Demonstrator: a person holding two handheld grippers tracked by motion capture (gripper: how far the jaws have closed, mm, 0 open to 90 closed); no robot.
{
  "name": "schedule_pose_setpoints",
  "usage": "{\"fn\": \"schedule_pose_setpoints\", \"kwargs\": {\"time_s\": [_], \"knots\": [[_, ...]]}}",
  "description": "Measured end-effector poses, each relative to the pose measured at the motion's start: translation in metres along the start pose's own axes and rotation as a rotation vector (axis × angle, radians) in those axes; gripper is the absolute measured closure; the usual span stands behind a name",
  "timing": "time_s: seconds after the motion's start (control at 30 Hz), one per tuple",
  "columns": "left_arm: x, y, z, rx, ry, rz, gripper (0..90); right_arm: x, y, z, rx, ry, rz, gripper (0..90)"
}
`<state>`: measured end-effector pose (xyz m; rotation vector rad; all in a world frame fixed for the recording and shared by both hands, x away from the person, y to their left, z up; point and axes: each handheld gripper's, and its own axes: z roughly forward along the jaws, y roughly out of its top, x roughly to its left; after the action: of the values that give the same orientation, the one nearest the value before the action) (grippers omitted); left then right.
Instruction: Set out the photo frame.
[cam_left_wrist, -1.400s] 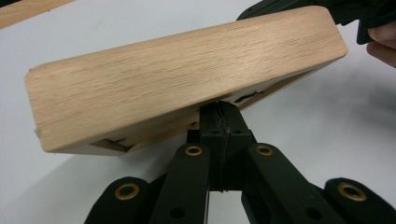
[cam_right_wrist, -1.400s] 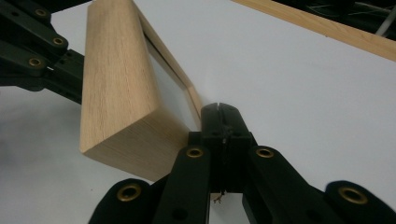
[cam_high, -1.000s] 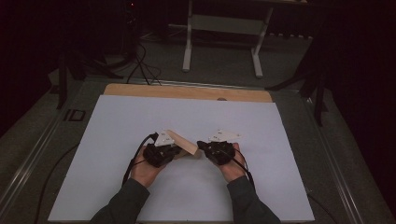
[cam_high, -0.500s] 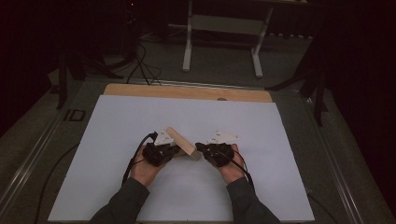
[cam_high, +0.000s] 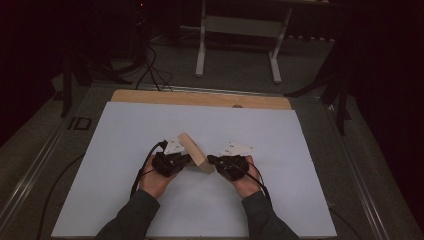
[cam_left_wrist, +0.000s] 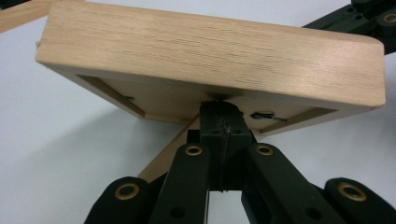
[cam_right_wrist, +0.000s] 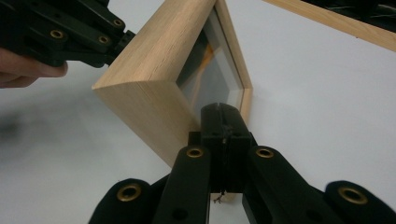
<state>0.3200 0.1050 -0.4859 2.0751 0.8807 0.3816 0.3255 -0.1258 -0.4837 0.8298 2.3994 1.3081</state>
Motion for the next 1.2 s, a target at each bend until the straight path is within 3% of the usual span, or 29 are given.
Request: {"fn": "schedule_pose_setpoints", "kwargs": {"time_s": [0.63, 1.2], "knots": [[0.006, -0.002, 0.003, -0.02, 0.001, -0.027, 89.7, 0.007, -0.001, 0.003, 0.001, 0.037, 0.004, 90.0], [0.012, -0.004, 0.007, -0.034, -0.013, -0.064, 89.7, 0.018, 0.002, 0.008, 0.008, 0.05, -0.033, 89.9]]}}
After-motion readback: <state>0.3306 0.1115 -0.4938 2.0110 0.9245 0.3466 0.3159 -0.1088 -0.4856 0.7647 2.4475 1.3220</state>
